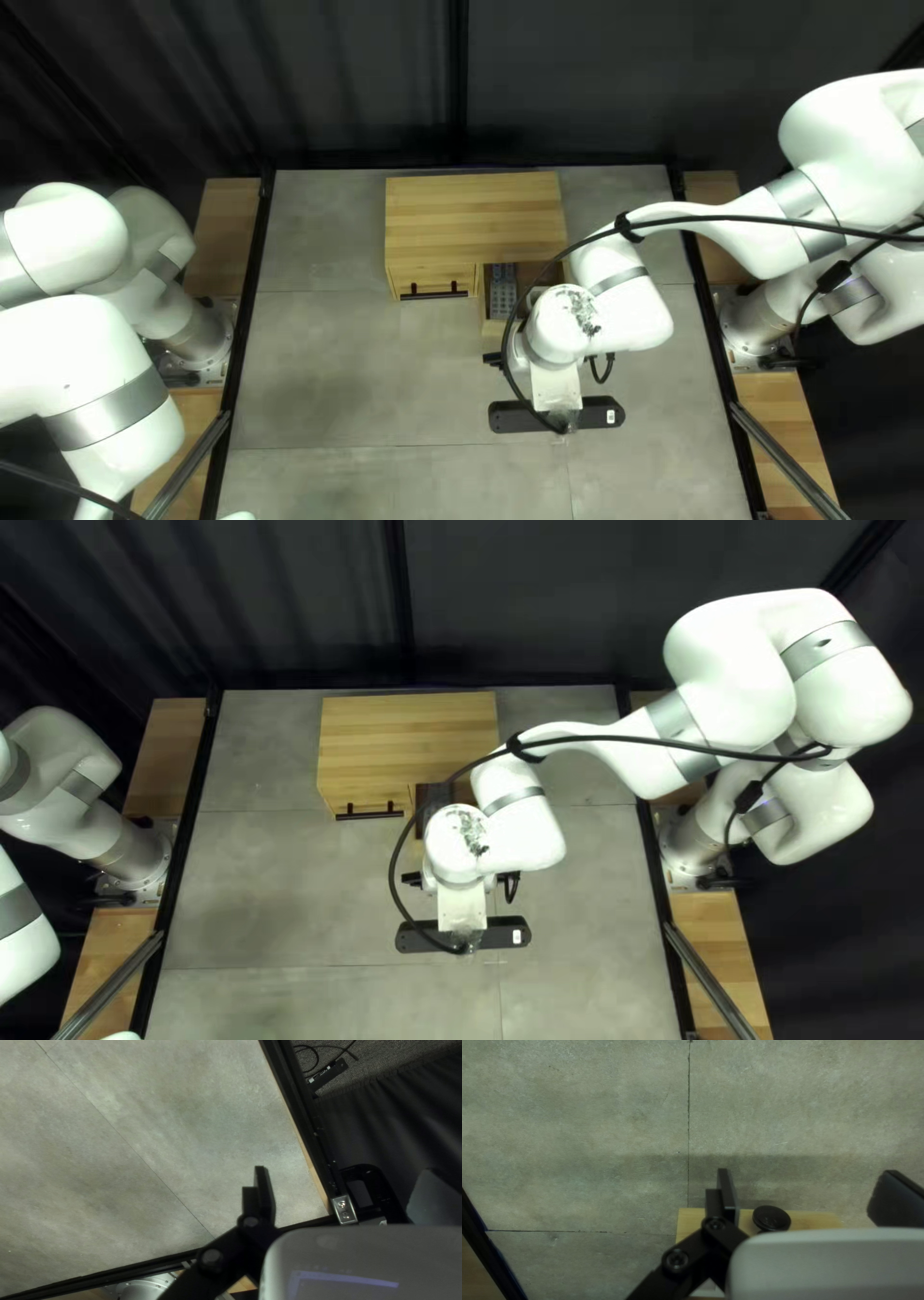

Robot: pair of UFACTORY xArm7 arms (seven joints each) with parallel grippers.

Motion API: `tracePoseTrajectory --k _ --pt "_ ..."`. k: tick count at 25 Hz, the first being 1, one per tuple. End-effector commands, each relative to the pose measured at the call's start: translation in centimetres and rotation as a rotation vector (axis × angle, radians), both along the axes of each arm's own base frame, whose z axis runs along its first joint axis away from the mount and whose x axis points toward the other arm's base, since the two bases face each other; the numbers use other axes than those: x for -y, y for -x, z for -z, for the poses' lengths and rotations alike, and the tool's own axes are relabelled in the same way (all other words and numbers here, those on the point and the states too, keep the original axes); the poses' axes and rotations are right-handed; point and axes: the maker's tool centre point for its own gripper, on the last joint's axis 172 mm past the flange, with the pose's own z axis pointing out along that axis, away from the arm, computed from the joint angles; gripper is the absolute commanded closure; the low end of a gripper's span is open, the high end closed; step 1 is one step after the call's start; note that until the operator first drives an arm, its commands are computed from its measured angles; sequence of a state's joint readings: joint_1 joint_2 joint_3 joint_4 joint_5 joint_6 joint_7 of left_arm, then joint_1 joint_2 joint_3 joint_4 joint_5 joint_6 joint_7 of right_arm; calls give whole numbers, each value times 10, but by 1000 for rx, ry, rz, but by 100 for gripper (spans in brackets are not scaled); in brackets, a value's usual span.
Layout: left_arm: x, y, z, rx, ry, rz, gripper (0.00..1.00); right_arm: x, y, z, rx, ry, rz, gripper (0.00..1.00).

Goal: Open drawers and place objects into drawer and close

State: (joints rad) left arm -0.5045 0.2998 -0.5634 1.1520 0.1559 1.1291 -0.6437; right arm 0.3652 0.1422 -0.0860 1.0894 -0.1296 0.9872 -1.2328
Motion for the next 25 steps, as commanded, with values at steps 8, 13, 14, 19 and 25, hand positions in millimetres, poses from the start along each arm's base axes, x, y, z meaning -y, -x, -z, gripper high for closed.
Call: tracePoseTrajectory --k 8,13,14,19,25 --pt "0 0 0 0 0 0 0 8 1 5 12 61 1 0" --pt "0 0 0 0 0 0 0 18 5 16 5 105 14 0" --pt "0 0 0 0 0 0 0 19 5 17 4 110 16 0" --pt "0 0 0 0 0 0 0 28 7 20 -3 154 27 0" --pt "0 0 0 0 0 0 0 41 8 22 -5 213 29 0"
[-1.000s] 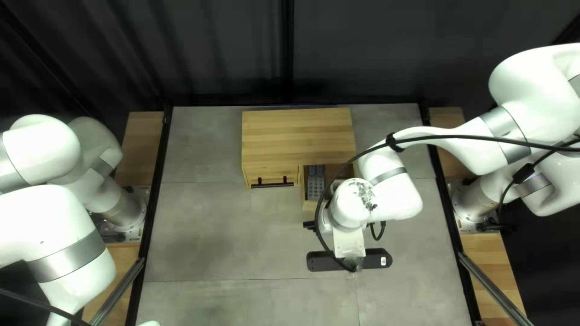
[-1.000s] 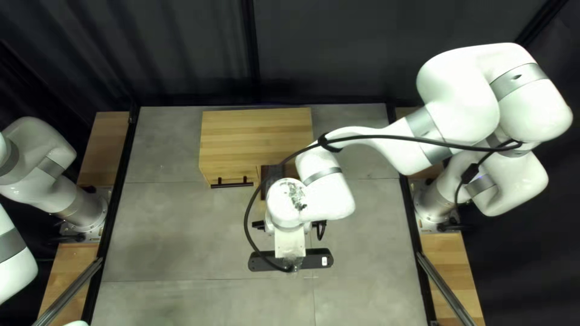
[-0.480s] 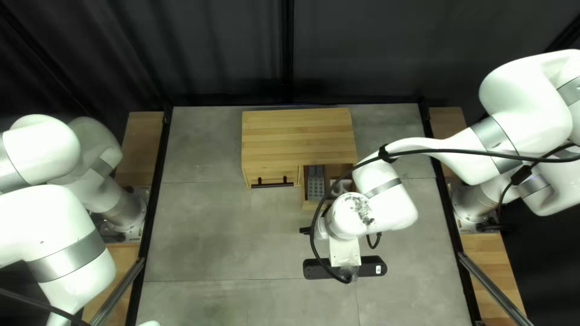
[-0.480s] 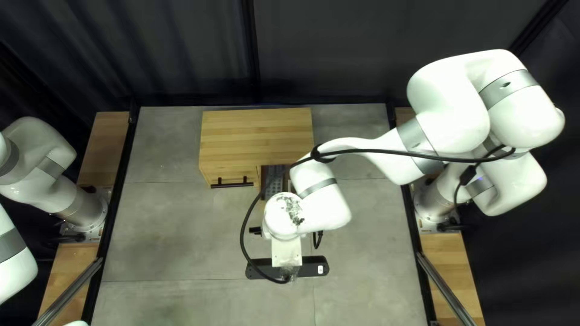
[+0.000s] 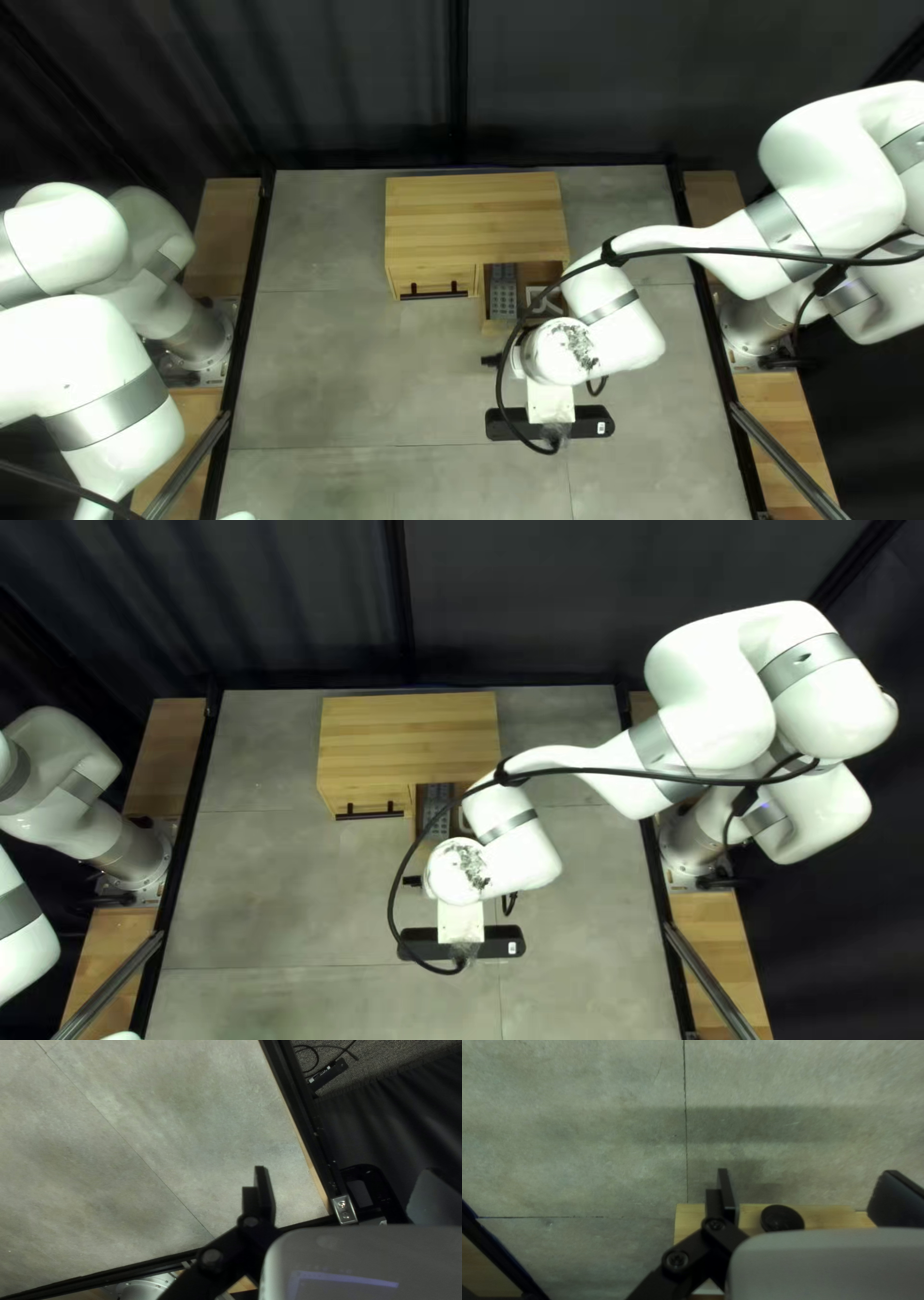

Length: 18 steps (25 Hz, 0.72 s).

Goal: Open drawers and place objects into drawer and close

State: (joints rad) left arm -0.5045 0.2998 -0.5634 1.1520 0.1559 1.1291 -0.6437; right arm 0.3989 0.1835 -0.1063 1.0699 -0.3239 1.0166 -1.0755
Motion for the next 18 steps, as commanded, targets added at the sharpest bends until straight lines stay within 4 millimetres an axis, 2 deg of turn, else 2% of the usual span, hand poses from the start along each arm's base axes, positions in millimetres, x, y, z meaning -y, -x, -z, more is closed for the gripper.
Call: tracePoseTrajectory --k 1,9,18 --pt "0 0 0 0 0 0 0 8 2 1 1 31 0 0" --pt "0 0 0 0 0 0 0 19 4 0 7 67 -6 0" --pt "0 0 0 0 0 0 0 21 7 2 16 81 -48 0"
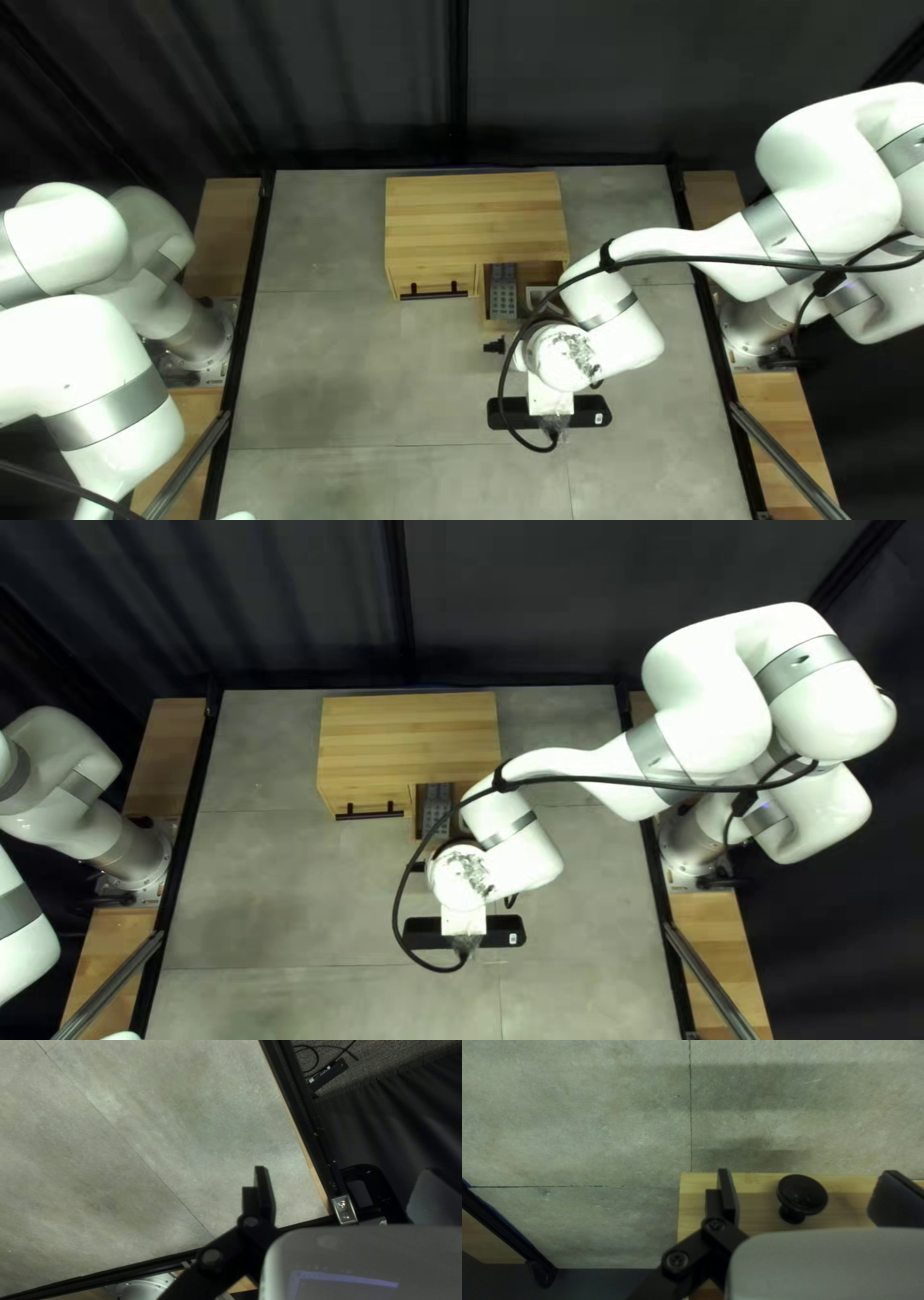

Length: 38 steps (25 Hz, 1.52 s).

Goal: Open drawers and place objects into drawer and close

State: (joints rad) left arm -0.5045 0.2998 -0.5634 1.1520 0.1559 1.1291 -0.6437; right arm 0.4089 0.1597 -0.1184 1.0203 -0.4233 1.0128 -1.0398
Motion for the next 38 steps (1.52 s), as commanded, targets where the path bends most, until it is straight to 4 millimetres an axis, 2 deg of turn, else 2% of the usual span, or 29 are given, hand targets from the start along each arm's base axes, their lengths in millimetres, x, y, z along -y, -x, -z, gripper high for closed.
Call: tracePoseTrajectory --k 1,38 --pt "0 0 0 0 0 0 0 0 1 0 5 3 -23 0" --pt "0 0 0 0 0 0 0 21 -4 -4 -3 28 -13 0"
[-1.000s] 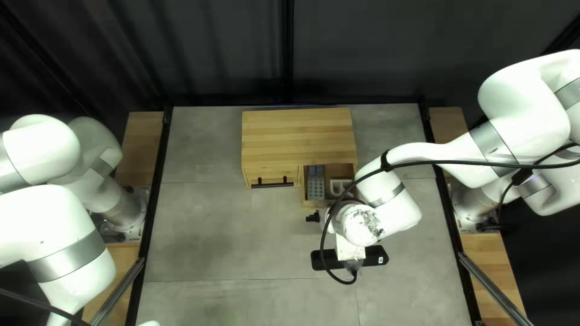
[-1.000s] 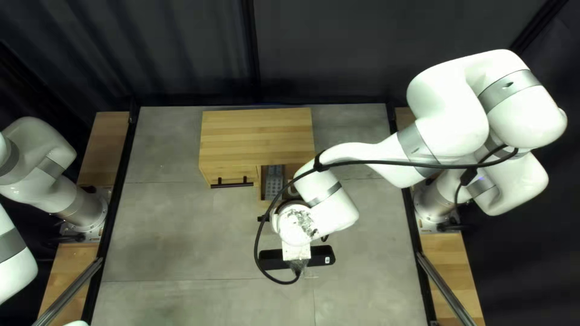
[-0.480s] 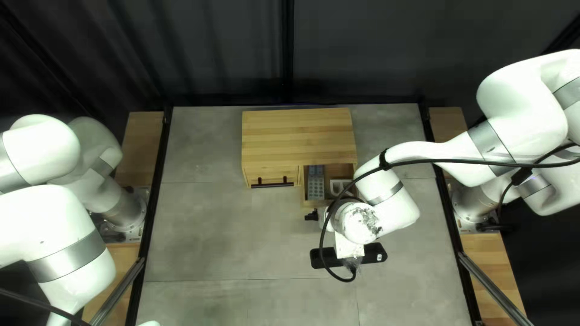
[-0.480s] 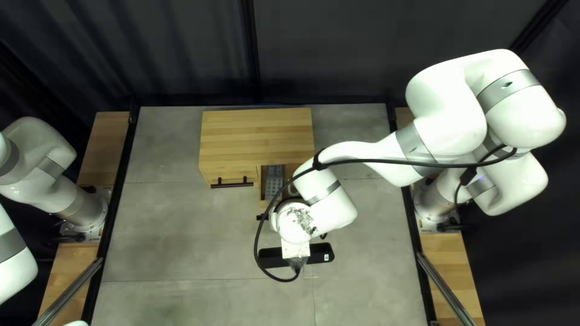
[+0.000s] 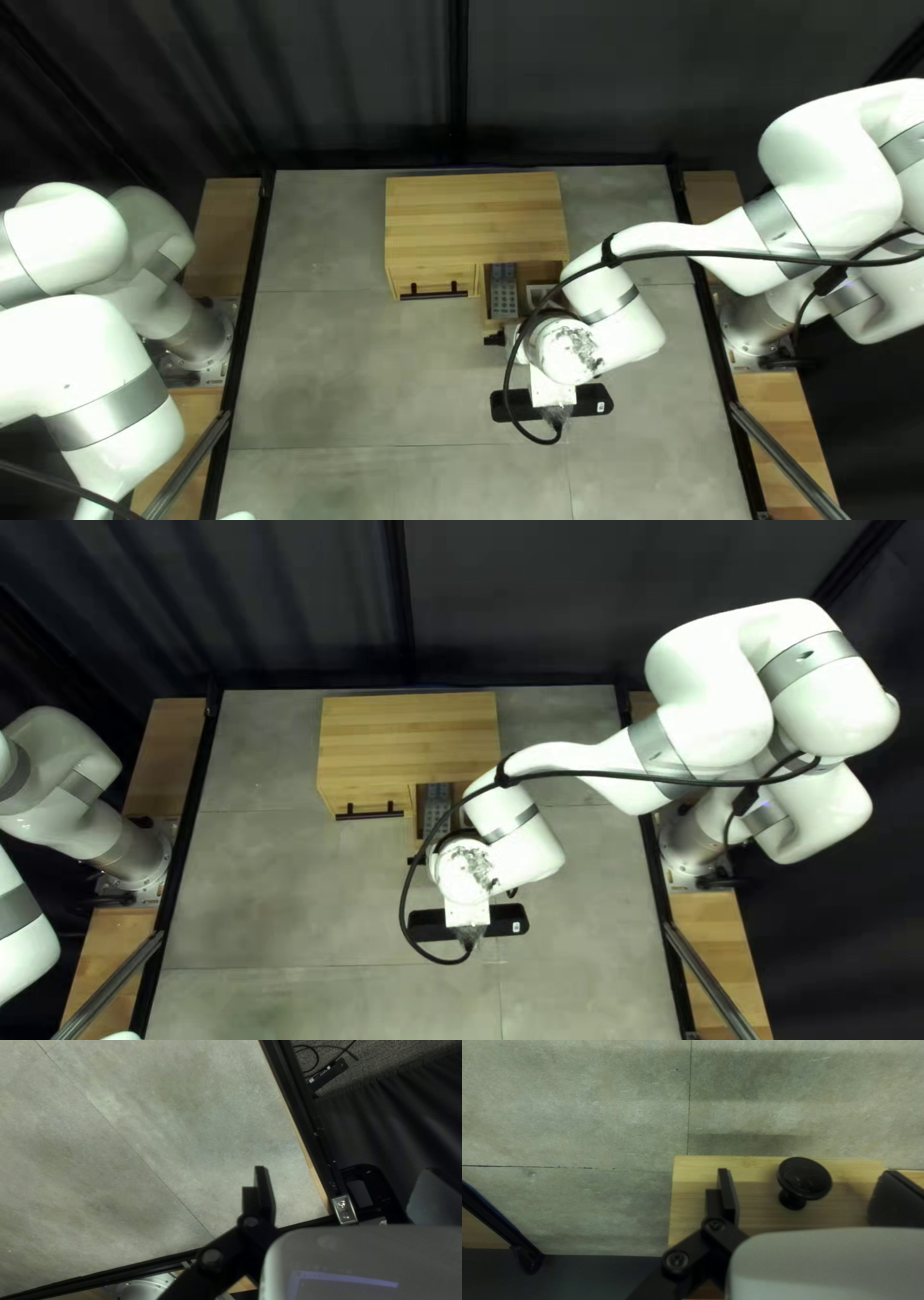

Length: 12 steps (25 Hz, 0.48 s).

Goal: Open drawers and place objects into drawer and close

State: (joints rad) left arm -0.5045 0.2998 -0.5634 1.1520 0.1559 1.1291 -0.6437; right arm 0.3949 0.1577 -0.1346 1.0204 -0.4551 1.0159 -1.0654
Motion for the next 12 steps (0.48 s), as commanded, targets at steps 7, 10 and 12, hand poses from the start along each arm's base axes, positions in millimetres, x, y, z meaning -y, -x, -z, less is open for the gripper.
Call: tracePoseTrajectory --k 7,10,12 --pt "0 0 0 0 0 0 0 7 0 -2 0 5 0 0" --pt "0 0 0 0 0 0 0 9 0 -3 -1 7 2 0" --pt "0 0 0 0 0 0 0 13 1 -5 -3 10 4 0"
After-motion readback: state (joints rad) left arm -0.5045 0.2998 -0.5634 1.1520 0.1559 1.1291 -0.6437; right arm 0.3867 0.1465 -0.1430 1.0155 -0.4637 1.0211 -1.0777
